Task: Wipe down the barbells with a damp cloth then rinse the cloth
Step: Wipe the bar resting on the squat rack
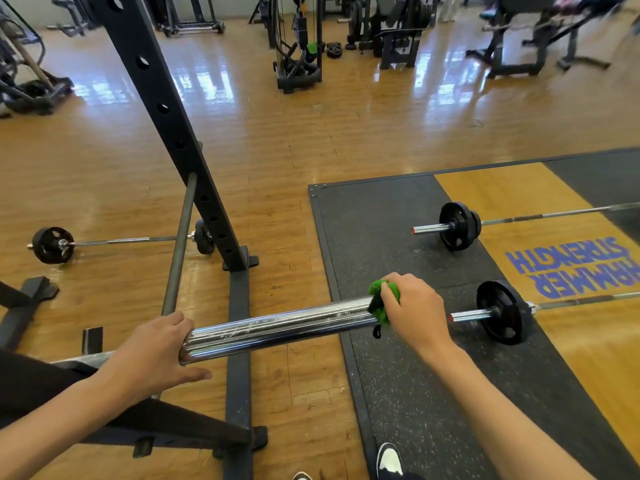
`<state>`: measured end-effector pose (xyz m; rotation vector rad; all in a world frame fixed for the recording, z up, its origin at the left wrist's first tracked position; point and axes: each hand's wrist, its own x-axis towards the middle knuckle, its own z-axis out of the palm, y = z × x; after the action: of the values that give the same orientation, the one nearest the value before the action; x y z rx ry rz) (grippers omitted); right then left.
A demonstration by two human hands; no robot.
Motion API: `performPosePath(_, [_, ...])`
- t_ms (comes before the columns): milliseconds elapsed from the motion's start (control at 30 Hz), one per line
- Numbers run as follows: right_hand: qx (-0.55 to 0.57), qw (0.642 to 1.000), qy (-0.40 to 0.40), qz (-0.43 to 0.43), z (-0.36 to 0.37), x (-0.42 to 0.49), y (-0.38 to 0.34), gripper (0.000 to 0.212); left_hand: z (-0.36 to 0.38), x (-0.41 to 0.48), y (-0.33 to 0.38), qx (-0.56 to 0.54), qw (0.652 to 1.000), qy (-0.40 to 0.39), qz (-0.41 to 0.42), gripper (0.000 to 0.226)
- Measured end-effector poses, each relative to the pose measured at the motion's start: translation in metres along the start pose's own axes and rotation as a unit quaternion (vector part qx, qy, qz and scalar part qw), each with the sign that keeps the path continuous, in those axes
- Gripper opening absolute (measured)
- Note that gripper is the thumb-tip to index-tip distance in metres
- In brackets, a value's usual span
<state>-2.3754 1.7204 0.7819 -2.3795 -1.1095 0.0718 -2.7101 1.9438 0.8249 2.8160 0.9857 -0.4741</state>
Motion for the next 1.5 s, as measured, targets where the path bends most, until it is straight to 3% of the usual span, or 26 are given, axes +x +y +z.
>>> performPosePath(100, [-0.042,0.994,-0.003,0.097,-0.002,0.011,-0.016,0.029,0.001,0.001,-0.001,-0.001,1.000,0.005,0.002,0.063])
performPosePath(267, [0.026,0.982,0.127,0.135,0.006,-0.025,-0.024,0.032,0.006,0.004,-0.003,0.000,1.000,0.014,0.000,0.059])
performPosePath(333, [0.007,0.985,0.098,0.140,0.002,-0.021,-0.021,0.029,0.006,0.005,-0.003,0.006,1.000,0.015,-0.001,0.059])
performPosePath(500, [-0.030,0.974,-0.069,0.214,-0.014,0.028,-0.021,0.027,0.010,0.006,-0.004,0.012,1.000,0.016,0.000,0.058])
performPosePath(567, [-0.060,0.984,-0.047,0.162,-0.008,0.020,-0.027,0.031,0.009,0.006,-0.005,0.011,1.000,0.014,0.001,0.058])
performPosePath(667, [-0.032,0.999,0.034,0.000,0.009,-0.022,-0.019,0.035,0.008,0.008,-0.004,0.014,1.000,0.019,-0.003,0.065])
performPosePath(767, [-0.032,0.989,0.043,-0.139,0.012,-0.039,0.010,0.043,0.007,0.010,-0.002,0.050,0.998,0.046,-0.013,0.082])
performPosePath(800, [-0.032,0.990,0.034,-0.135,0.008,-0.037,0.015,0.043,0.008,0.010,-0.001,0.061,0.997,0.054,-0.013,0.086])
performPosePath(900, [0.019,0.999,0.016,0.027,-0.005,-0.009,0.002,0.028,0.008,0.010,0.002,0.063,0.995,0.071,-0.010,0.093])
performPosePath(967, [-0.041,0.995,-0.034,0.088,-0.002,0.014,-0.014,0.029,0.008,0.008,0.005,0.073,0.995,0.074,-0.010,0.092])
performPosePath(1067, [-0.125,0.991,-0.047,0.014,0.006,0.017,-0.031,0.037,0.006,0.007,0.007,0.114,0.989,0.091,-0.007,0.089])
performPosePath(1133, [-0.113,0.991,-0.005,-0.075,0.009,0.005,-0.028,0.045,0.006,0.008,0.006,0.143,0.985,0.100,0.004,0.092])
performPosePath(1267, [-0.072,0.980,0.037,-0.182,0.008,-0.010,-0.001,0.040,0.014,0.019,-0.001,0.121,0.981,0.136,0.068,0.096])
performPosePath(1433, [-0.053,0.991,0.074,-0.100,0.014,-0.006,-0.013,0.050,0.019,0.027,0.002,0.070,0.973,0.172,0.135,0.101])
performPosePath(1500, [-0.018,0.991,0.063,-0.114,0.021,-0.019,-0.023,0.046,0.018,0.024,0.003,0.056,0.975,0.170,0.130,0.106])
